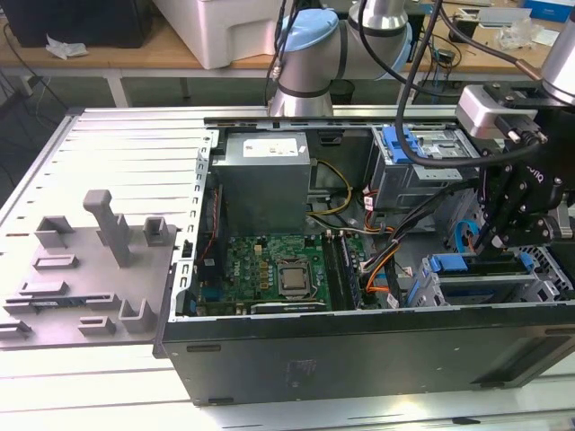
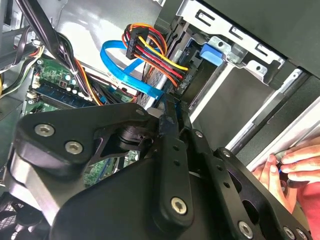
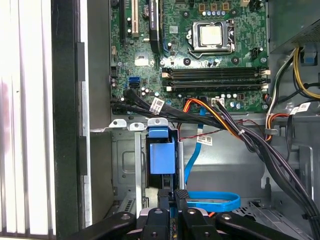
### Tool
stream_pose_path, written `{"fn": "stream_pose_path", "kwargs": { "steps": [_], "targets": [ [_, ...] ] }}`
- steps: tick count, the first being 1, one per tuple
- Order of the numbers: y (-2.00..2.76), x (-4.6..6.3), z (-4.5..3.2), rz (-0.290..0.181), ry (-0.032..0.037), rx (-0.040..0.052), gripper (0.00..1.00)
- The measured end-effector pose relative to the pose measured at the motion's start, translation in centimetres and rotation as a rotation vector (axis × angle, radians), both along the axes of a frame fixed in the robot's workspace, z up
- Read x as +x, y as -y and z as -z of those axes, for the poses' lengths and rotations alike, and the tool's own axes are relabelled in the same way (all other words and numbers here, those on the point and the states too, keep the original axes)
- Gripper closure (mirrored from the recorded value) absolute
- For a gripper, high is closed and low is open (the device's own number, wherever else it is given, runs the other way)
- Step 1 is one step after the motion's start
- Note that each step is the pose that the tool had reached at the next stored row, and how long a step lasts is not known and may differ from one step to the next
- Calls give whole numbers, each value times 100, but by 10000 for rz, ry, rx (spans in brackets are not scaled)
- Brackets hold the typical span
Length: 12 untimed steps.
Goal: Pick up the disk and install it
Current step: 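Insert the second disk wire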
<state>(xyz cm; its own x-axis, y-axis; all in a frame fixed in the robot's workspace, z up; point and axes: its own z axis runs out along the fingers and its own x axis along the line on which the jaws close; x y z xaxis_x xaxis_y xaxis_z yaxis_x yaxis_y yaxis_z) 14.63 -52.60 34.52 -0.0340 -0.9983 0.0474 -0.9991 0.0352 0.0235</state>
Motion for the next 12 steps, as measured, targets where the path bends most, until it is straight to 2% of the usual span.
{"fn": "stream_pose_path", "kwargs": {
  "steps": [12],
  "targets": [
    [-3,0,12,0,0,0,84]
  ]
}}
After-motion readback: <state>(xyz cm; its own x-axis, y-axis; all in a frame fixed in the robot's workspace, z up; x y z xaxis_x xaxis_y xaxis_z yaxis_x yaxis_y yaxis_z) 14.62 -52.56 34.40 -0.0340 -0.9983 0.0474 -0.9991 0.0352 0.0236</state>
